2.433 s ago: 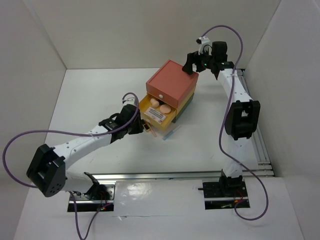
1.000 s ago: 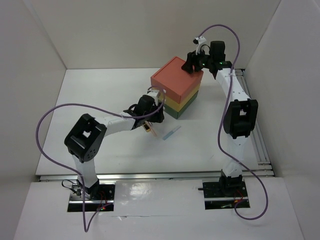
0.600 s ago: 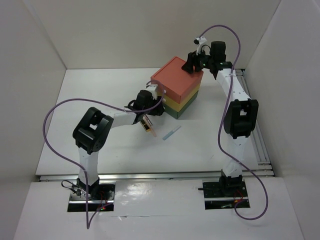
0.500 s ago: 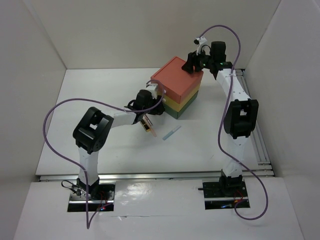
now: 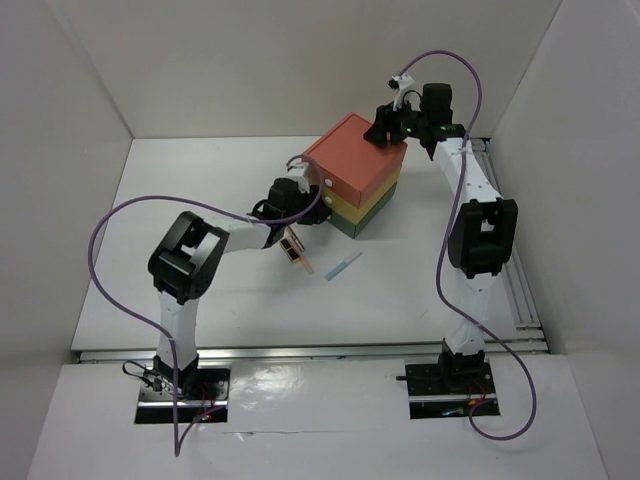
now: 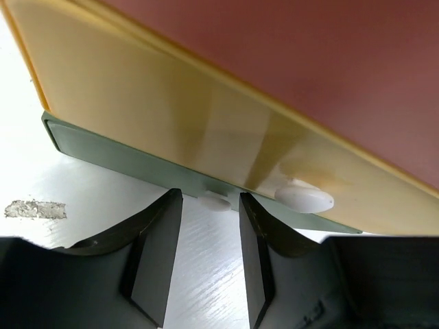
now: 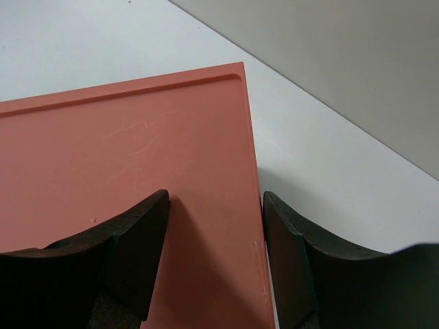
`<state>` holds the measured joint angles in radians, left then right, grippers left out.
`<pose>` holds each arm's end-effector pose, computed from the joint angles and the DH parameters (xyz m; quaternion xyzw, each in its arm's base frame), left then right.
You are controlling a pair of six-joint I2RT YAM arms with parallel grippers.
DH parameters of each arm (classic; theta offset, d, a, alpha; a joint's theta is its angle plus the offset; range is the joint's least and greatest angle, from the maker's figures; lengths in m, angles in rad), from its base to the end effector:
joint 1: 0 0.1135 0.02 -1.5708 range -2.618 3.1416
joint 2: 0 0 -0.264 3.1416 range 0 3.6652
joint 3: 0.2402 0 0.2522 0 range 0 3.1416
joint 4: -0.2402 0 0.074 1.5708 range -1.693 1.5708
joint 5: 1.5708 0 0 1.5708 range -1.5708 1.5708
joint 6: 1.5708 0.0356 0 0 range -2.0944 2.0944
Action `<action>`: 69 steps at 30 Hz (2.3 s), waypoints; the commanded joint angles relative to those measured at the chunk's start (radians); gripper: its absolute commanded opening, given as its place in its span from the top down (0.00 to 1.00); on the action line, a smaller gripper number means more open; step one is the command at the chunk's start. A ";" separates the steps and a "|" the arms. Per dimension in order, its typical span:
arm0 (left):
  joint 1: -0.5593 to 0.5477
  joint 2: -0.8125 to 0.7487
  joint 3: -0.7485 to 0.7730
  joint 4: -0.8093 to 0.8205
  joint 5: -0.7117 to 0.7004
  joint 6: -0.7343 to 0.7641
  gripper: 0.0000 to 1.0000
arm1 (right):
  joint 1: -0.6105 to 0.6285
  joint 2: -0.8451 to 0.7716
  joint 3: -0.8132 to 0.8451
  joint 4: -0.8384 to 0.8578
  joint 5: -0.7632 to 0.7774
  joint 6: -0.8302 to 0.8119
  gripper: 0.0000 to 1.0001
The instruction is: Organize the makeup
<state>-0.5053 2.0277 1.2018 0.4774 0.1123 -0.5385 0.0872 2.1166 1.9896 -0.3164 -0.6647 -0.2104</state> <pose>0.3913 -0.2211 0.1737 0.0186 0.8181 -0.3255 0.4737 0.4960 0.0654 0.3239 -0.2909 0.7644 0.2442 0.5211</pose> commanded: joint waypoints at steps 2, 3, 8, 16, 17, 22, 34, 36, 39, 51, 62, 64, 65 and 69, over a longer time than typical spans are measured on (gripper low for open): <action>0.004 0.025 -0.019 0.118 0.012 -0.060 0.49 | -0.001 -0.020 -0.051 -0.135 0.016 -0.006 0.37; 0.004 0.025 -0.019 0.118 0.021 -0.060 0.49 | -0.010 -0.020 -0.060 -0.125 0.016 -0.006 0.37; 0.004 0.034 -0.039 0.118 0.021 -0.060 0.49 | -0.010 -0.020 -0.071 -0.125 0.016 -0.006 0.37; 0.004 0.046 -0.024 0.136 0.030 -0.080 0.49 | -0.010 -0.032 -0.103 -0.115 0.016 -0.006 0.37; 0.004 0.046 -0.024 0.147 0.030 -0.080 0.49 | -0.010 -0.041 -0.103 -0.115 0.016 -0.006 0.37; 0.004 0.055 -0.011 0.147 0.030 -0.080 0.49 | -0.010 -0.041 -0.103 -0.115 0.025 -0.006 0.37; 0.004 0.022 -0.013 0.129 0.032 -0.037 0.80 | -0.010 -0.050 -0.133 -0.105 0.034 -0.006 0.37; 0.004 -0.006 -0.041 0.100 0.032 -0.025 0.84 | -0.010 -0.050 -0.133 -0.105 0.034 -0.006 0.37; 0.004 -0.050 -0.113 0.099 0.012 -0.025 0.85 | -0.010 -0.050 -0.143 -0.105 0.043 -0.006 0.37; 0.004 -0.305 -0.380 -0.006 -0.069 -0.012 0.87 | -0.020 -0.069 -0.152 -0.096 0.073 -0.006 0.37; 0.004 -0.184 -0.202 -0.004 -0.019 -0.074 0.49 | -0.020 -0.069 -0.170 -0.087 0.091 0.003 0.37; 0.004 -0.157 -0.202 0.071 0.038 -0.063 0.49 | -0.020 -0.069 -0.170 -0.087 0.091 0.003 0.37; 0.004 -0.141 -0.190 0.093 0.055 -0.037 0.49 | -0.020 -0.069 -0.170 -0.087 0.091 0.003 0.37; 0.004 -0.086 -0.096 0.037 0.064 -0.005 0.48 | -0.020 -0.058 -0.160 -0.087 0.091 0.003 0.37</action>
<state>-0.5045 1.9163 1.0489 0.4797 0.1368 -0.5751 0.0738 2.0399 1.8702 -0.2665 -0.6266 -0.1875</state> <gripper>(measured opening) 0.516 0.636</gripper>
